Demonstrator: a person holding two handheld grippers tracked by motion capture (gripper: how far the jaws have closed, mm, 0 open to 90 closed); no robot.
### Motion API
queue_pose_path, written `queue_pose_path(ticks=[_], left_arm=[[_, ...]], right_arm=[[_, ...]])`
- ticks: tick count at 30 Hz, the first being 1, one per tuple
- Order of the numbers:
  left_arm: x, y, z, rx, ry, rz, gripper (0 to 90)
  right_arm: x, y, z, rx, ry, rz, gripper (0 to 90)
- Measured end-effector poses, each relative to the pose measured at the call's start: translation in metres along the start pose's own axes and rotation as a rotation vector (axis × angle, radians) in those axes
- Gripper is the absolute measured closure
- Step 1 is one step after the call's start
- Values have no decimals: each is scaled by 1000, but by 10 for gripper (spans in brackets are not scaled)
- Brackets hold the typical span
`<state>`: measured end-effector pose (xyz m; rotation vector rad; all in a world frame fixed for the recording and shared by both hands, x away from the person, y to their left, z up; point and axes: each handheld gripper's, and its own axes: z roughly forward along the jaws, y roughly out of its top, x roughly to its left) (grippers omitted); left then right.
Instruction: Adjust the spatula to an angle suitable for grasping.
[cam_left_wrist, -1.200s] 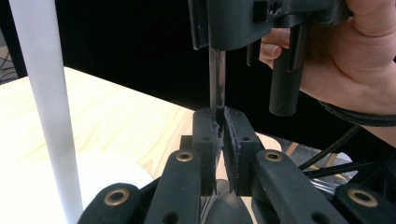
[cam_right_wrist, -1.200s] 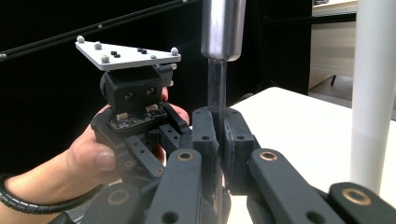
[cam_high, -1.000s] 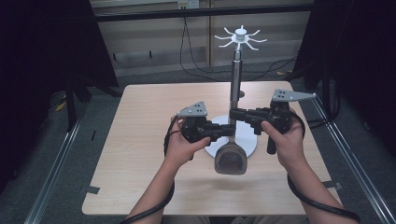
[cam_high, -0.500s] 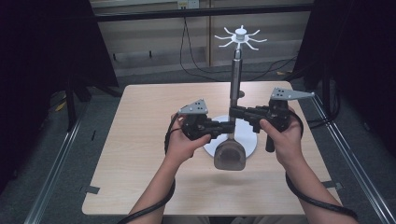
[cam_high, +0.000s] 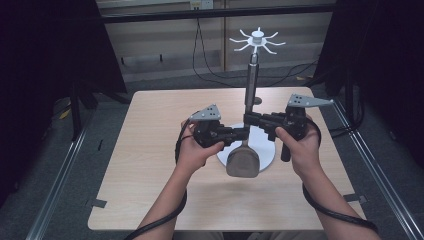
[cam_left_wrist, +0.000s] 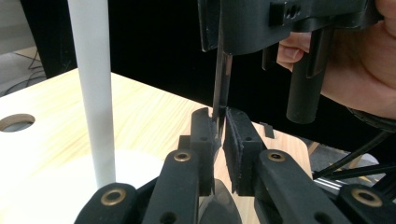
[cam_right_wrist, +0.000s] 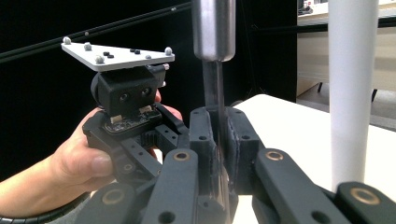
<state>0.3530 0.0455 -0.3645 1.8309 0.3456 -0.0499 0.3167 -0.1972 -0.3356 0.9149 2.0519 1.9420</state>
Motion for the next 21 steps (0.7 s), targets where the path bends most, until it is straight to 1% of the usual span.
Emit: queue_pose_path(ticks=[2,3,7,10,13,14,16,18,21], left_arm=[[0,0,0,0,2,-2,822],[2,0,-1,-12,1,-3,821],[4,1,0,-18,3,-2,809],[4,1,1,-17,12,5,794],[5,1,1,-23,12,3,790],[5,1,1,-24,23,7,777],[5,0,2,-26,25,15,757],[5,-1,2,-27,41,20,739],[5,-1,2,-33,32,22,715]], right_arm=[[0,0,0,3,-2,-4,817],[1,1,0,0,-8,-4,807],[-1,2,0,-2,-18,-15,797],[-2,2,0,-3,-19,-14,786],[-2,1,0,-3,-20,-13,779],[-1,1,0,-7,-22,-11,764],[-1,0,0,-10,-25,-12,748],[-1,0,0,-15,-28,-8,726],[-1,0,0,-14,-35,-8,687]])
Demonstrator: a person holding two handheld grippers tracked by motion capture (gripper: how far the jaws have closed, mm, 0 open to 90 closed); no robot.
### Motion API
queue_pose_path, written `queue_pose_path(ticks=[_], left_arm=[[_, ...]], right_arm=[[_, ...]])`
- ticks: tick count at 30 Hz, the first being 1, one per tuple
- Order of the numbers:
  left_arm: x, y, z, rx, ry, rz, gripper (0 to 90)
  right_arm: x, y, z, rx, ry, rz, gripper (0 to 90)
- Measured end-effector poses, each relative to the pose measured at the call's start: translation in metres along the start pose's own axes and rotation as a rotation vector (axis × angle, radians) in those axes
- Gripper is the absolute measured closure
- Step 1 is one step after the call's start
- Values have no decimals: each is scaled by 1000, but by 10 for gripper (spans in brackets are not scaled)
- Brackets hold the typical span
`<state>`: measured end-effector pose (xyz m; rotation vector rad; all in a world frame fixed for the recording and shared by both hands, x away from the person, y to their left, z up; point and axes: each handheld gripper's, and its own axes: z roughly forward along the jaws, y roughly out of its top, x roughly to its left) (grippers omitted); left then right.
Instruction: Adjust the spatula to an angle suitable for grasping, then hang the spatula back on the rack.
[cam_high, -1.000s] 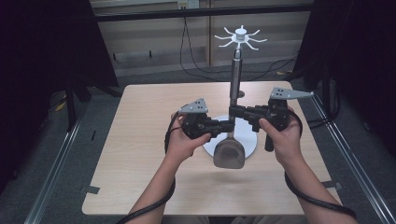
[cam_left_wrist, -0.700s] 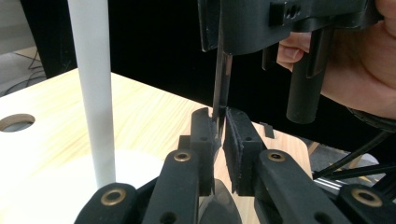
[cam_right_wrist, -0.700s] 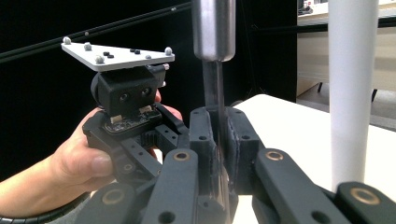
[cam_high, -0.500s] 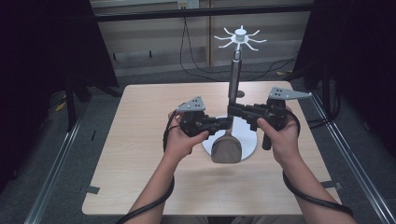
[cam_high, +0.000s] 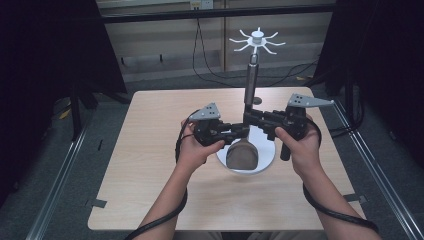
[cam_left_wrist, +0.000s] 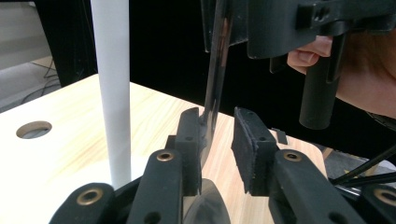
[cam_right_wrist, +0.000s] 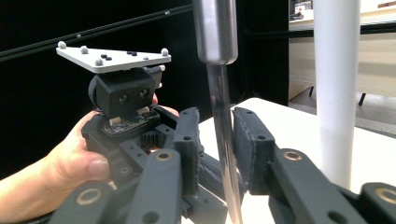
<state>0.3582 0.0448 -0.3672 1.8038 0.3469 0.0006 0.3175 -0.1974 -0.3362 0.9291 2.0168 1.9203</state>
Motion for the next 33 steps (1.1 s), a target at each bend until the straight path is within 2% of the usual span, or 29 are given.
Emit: queue_pose_path(ticks=[7,9,14,17,20,24,27,33], left_arm=[[0,-1,0,-7,17,6,661],[1,-2,1,-11,7,8,653],[1,-2,1,-7,28,16,621],[1,-3,2,-9,20,25,602],[1,-4,2,-10,36,21,593],[2,-4,3,-9,28,24,556],[2,-4,5,-7,42,23,538],[2,-4,6,-5,41,24,502]], right_arm=[[1,0,1,6,-9,-10,635],[1,-1,1,5,-9,-11,620],[1,-1,0,6,-12,-4,580],[1,-1,0,11,-17,-7,560],[1,-2,0,8,-17,-7,553],[1,-2,0,10,-19,-11,531],[1,-2,0,15,-27,-15,508],[0,-3,-1,17,-34,-14,486]])
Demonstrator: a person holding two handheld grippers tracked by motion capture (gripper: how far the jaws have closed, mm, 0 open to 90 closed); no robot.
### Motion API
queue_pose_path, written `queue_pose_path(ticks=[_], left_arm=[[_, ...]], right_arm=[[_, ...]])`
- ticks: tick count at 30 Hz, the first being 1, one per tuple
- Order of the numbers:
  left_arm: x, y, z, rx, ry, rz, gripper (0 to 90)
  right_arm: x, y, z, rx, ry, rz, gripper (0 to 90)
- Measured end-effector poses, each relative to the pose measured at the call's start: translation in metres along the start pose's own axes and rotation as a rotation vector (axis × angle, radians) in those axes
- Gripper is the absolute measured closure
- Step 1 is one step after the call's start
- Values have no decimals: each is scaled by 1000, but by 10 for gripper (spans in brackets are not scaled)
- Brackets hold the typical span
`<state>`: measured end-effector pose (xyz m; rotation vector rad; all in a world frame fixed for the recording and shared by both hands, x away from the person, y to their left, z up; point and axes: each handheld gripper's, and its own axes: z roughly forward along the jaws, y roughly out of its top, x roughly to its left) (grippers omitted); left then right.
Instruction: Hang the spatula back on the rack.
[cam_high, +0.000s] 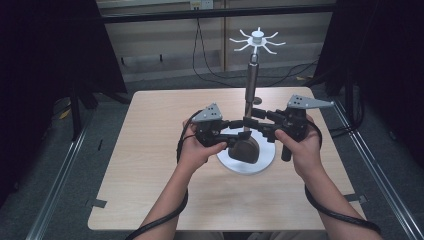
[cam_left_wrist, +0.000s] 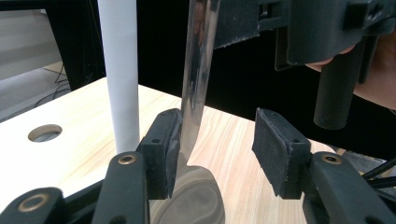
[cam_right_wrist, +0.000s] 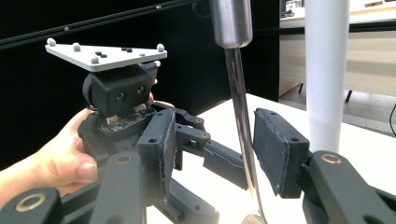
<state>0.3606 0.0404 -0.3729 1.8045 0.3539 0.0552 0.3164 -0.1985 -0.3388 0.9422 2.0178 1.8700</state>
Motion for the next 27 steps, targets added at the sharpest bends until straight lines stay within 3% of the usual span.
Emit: queue_pose_path(ticks=[10,27], left_arm=[[-1,-2,-1,-4,9,1,345],[-6,-4,0,27,31,29,198]], right_arm=[[-2,-2,-1,9,-22,-10,417],[-5,-7,-7,28,-35,-25,329]])
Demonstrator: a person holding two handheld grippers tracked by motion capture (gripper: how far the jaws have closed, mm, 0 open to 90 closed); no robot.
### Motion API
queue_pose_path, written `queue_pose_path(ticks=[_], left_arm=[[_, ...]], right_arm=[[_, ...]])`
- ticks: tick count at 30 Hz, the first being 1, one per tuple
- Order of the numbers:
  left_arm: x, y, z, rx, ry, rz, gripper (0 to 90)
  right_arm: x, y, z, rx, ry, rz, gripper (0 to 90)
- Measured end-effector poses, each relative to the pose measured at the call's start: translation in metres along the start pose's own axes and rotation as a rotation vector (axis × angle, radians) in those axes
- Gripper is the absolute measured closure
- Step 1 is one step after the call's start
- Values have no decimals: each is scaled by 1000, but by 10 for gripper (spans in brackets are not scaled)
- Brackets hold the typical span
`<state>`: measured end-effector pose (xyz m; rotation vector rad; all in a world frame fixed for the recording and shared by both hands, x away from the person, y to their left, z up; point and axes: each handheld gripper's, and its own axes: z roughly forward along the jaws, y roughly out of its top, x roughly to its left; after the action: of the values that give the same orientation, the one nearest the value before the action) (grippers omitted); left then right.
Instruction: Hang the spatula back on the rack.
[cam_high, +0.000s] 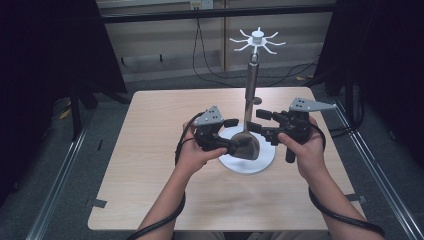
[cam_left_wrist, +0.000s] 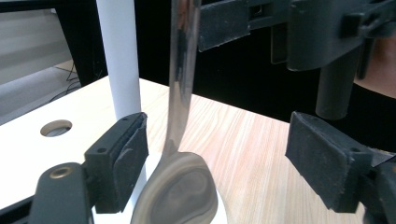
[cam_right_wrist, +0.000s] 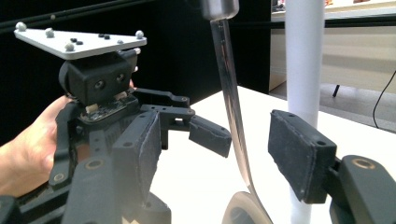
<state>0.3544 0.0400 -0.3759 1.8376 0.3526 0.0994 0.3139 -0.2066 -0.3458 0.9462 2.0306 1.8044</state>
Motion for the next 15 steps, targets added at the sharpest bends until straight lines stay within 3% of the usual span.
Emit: queue_pose_path(ticks=[4,15], left_arm=[[-1,-1,0,14,14,14,172],[-3,-7,-3,15,26,12,150]], right_arm=[[1,-2,-3,7,-6,-6,270],[-2,-10,-12,25,-28,-4,221]])
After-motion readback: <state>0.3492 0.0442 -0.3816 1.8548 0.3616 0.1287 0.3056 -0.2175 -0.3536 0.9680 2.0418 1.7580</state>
